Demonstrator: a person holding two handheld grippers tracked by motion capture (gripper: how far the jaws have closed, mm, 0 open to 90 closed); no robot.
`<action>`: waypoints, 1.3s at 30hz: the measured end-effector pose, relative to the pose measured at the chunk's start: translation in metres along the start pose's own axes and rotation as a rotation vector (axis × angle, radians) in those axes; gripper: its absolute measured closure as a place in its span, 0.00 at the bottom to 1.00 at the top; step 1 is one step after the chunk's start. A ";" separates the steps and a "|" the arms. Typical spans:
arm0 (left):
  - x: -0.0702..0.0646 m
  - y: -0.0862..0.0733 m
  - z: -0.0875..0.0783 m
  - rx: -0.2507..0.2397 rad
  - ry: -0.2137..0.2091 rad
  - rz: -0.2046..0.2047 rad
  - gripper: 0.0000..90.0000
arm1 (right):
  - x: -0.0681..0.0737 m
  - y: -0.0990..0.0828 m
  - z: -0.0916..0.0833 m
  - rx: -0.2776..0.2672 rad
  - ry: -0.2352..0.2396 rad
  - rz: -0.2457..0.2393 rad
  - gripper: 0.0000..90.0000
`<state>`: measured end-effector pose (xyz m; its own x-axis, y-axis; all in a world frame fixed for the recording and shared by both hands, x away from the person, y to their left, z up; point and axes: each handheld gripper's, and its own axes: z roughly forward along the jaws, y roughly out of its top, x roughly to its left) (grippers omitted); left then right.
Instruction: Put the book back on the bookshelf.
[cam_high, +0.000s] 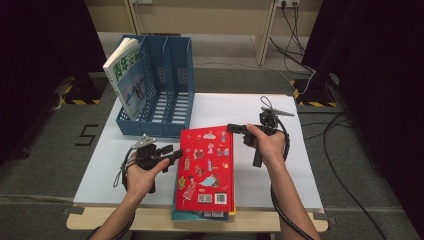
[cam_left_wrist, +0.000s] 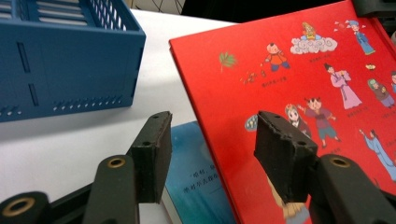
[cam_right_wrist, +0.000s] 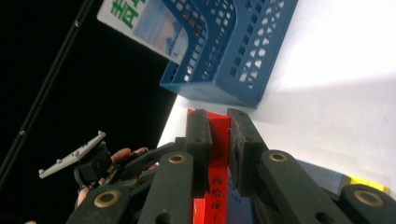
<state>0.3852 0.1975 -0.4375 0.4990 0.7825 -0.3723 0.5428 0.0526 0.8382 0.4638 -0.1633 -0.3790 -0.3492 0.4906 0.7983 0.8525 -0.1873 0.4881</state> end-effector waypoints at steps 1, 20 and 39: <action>0.000 0.001 -0.001 -0.010 -0.002 -0.002 0.50 | 0.001 0.001 -0.002 -0.008 0.005 -0.001 0.90; -0.001 0.006 -0.006 -0.075 -0.002 0.015 0.49 | 0.040 0.018 -0.033 -0.226 -0.005 -0.174 0.90; -0.003 0.011 -0.008 -0.098 0.006 0.028 0.49 | 0.080 0.027 -0.035 -0.400 -0.116 -0.358 0.90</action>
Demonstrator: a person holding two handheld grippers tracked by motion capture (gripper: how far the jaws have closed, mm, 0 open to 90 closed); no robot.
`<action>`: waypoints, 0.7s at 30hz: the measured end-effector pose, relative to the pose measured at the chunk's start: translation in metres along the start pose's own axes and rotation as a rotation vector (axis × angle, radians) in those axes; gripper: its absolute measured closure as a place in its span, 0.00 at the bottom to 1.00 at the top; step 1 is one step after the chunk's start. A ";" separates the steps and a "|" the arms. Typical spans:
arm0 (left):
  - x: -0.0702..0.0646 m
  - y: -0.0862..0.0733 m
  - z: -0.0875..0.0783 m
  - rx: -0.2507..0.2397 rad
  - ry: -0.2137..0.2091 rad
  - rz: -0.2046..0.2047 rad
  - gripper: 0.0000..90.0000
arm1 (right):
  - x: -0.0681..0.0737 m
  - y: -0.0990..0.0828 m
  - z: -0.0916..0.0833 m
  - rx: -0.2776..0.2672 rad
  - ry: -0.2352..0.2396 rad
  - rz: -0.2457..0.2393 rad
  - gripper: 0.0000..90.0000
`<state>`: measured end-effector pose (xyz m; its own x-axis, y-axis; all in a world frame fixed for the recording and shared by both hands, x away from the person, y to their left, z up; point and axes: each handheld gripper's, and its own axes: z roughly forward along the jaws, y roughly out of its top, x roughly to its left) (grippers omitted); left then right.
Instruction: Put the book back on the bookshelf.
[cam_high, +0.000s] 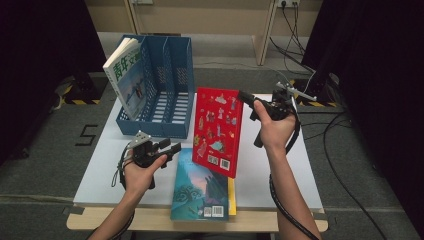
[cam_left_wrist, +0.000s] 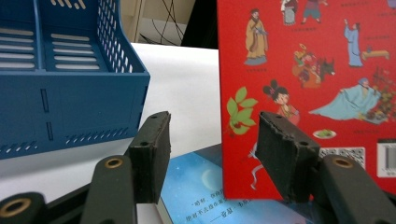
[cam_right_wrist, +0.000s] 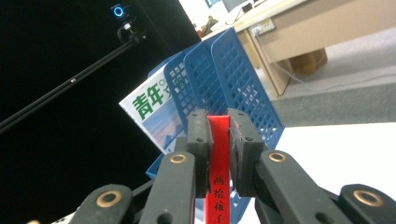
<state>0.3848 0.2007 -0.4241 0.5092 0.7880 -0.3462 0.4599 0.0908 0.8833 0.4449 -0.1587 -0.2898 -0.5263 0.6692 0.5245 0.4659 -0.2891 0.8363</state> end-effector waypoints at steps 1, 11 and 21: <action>0.000 0.001 0.000 -0.002 -0.002 0.000 0.49 | 0.001 0.001 0.000 -0.005 -0.008 -0.019 0.90; -0.008 0.008 0.002 -0.026 -0.014 0.024 0.48 | 0.013 0.004 0.007 -0.053 -0.052 -0.076 0.90; -0.014 0.012 0.004 -0.037 -0.017 0.050 0.44 | 0.016 0.003 0.012 -0.072 -0.060 -0.109 0.90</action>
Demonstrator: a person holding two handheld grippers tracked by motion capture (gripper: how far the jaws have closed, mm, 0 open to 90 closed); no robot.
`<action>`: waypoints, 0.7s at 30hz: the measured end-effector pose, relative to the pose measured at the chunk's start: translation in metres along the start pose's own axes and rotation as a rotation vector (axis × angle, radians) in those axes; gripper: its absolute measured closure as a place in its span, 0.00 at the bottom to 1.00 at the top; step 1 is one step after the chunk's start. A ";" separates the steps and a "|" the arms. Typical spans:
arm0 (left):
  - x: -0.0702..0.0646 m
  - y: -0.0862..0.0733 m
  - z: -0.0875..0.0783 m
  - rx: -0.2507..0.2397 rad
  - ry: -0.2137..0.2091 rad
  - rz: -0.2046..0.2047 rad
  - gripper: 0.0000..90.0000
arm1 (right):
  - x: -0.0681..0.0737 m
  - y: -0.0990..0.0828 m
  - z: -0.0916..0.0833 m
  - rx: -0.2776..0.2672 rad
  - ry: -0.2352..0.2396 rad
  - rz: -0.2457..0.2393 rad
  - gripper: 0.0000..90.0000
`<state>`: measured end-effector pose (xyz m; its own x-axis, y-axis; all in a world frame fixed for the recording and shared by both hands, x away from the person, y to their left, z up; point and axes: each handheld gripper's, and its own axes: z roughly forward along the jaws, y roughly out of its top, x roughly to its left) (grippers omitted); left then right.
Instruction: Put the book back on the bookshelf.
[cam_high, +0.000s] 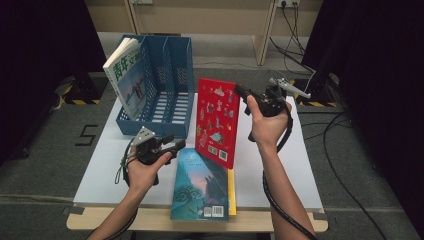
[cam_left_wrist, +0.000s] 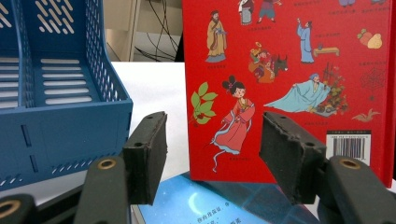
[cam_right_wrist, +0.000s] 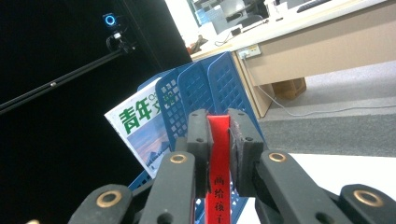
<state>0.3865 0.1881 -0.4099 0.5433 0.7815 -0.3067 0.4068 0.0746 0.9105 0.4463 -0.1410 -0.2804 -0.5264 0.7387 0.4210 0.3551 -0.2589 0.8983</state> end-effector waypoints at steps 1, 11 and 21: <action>-0.001 0.000 0.000 -0.001 0.000 0.001 0.44 | 0.001 0.000 0.000 -0.001 -0.001 0.005 0.90; -0.008 0.004 0.004 -0.008 -0.006 0.025 0.42 | 0.006 -0.001 0.003 -0.018 -0.011 -0.015 0.90; -0.014 0.011 0.006 -0.019 -0.013 0.049 0.42 | 0.009 -0.003 0.010 -0.041 -0.045 -0.045 0.90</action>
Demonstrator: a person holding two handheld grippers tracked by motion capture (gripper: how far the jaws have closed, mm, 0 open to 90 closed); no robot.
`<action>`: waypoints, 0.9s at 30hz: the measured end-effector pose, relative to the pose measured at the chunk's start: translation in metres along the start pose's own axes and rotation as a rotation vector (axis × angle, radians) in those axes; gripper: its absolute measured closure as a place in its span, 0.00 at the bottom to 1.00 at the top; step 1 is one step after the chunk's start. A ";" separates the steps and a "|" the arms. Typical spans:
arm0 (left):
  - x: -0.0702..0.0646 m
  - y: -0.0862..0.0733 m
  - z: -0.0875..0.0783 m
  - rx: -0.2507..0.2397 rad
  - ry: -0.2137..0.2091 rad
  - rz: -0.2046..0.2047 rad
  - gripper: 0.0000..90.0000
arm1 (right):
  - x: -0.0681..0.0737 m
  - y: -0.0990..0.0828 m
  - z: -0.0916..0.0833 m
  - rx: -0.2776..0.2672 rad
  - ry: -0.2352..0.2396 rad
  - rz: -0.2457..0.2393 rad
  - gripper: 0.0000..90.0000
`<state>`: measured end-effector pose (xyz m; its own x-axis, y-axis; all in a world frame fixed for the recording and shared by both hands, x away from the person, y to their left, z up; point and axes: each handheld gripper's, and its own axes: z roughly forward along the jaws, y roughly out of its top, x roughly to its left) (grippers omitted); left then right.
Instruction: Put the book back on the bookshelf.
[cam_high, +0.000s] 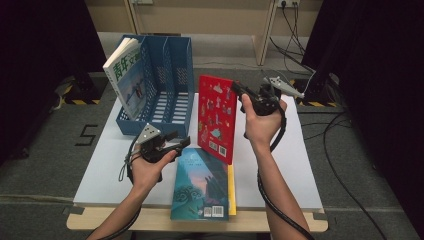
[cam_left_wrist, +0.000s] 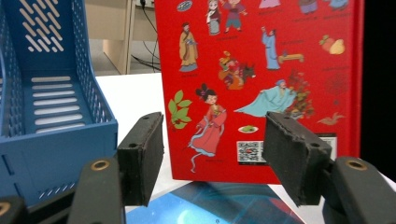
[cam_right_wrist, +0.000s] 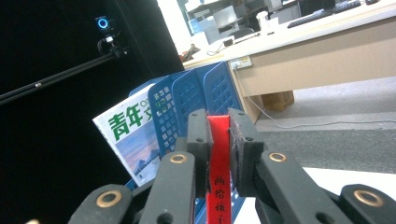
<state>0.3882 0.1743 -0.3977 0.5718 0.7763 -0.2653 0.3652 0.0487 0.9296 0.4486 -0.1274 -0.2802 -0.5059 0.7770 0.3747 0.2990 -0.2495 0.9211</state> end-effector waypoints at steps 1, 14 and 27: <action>-0.001 0.001 0.000 -0.002 0.000 0.003 0.42 | 0.000 -0.001 0.001 -0.001 0.000 -0.001 0.90; 0.000 0.002 0.000 -0.003 0.007 0.010 0.41 | 0.005 -0.006 0.005 -0.006 -0.019 -0.029 0.90; -0.001 0.002 0.004 0.001 0.013 0.021 0.41 | 0.007 -0.004 0.020 -0.048 -0.068 -0.056 0.90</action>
<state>0.3911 0.1714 -0.3963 0.5695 0.7853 -0.2428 0.3546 0.0318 0.9345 0.4597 -0.1092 -0.2833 -0.4646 0.8273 0.3159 0.2321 -0.2305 0.9450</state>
